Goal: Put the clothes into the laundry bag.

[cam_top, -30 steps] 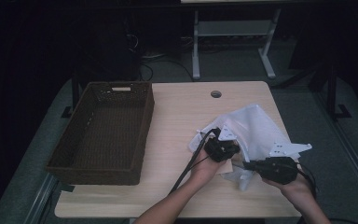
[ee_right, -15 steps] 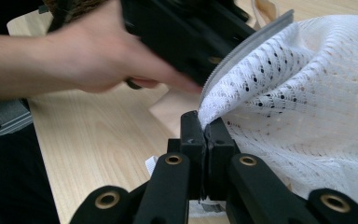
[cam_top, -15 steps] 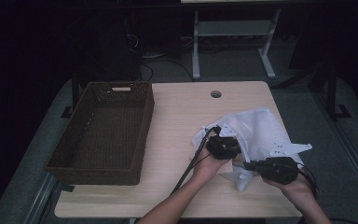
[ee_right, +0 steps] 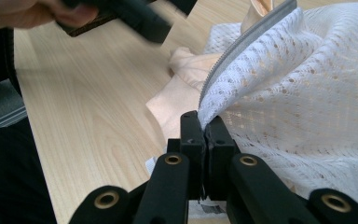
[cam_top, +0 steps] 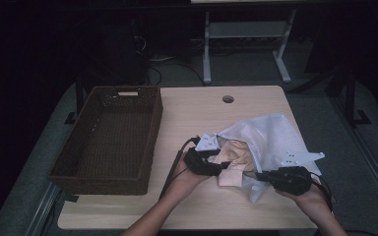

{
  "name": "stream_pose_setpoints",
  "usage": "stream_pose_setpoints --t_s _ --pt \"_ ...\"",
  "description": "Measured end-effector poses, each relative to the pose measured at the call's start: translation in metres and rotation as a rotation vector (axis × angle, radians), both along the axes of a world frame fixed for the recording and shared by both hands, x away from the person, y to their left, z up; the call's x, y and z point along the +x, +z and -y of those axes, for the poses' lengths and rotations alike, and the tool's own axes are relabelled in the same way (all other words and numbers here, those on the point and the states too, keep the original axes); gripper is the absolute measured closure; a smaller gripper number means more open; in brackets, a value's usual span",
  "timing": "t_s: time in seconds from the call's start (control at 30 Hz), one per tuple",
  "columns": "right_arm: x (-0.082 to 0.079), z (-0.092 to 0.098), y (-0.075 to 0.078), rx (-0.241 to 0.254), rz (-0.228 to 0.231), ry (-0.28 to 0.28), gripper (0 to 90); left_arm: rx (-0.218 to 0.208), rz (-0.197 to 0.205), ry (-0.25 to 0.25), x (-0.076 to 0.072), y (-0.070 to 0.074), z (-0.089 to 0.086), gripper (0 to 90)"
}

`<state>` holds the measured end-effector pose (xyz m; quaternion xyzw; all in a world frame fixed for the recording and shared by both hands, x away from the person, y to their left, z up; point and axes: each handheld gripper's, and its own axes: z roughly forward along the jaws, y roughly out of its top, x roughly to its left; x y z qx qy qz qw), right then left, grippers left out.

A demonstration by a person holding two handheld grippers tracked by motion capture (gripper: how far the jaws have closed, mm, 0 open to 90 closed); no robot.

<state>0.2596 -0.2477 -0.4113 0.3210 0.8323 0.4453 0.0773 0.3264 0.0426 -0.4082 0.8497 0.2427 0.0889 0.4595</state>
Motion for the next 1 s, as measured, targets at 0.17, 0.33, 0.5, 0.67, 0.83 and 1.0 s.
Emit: stream_pose_setpoints --t_s 0.17,0.33,0.5,0.67,0.83,1.0 --pt "0.000 -0.001 -0.001 -0.013 0.003 0.002 87.9 -0.014 0.009 0.035 0.021 -0.004 0.002 49.9" --pt "0.001 0.001 -0.002 -0.010 0.003 0.000 87.9 -0.043 -0.007 0.012 0.036 -0.009 0.018 58.2" --pt "0.001 0.003 -0.001 -0.008 0.003 -0.002 87.9 -0.042 0.003 -0.043 0.036 -0.008 0.033 83.2" --pt "0.001 0.004 0.000 -0.006 0.006 -0.006 87.9 -0.020 0.008 -0.130 0.023 -0.007 0.059 88.2" --pt "-0.001 0.003 0.003 -0.003 0.011 -0.007 87.9 0.008 0.021 -0.170 0.018 -0.014 0.093 88.2" --pt "-0.002 0.010 0.006 -0.005 0.017 -0.024 88.0 -0.010 -0.002 -0.155 0.027 -0.030 0.118 88.0"
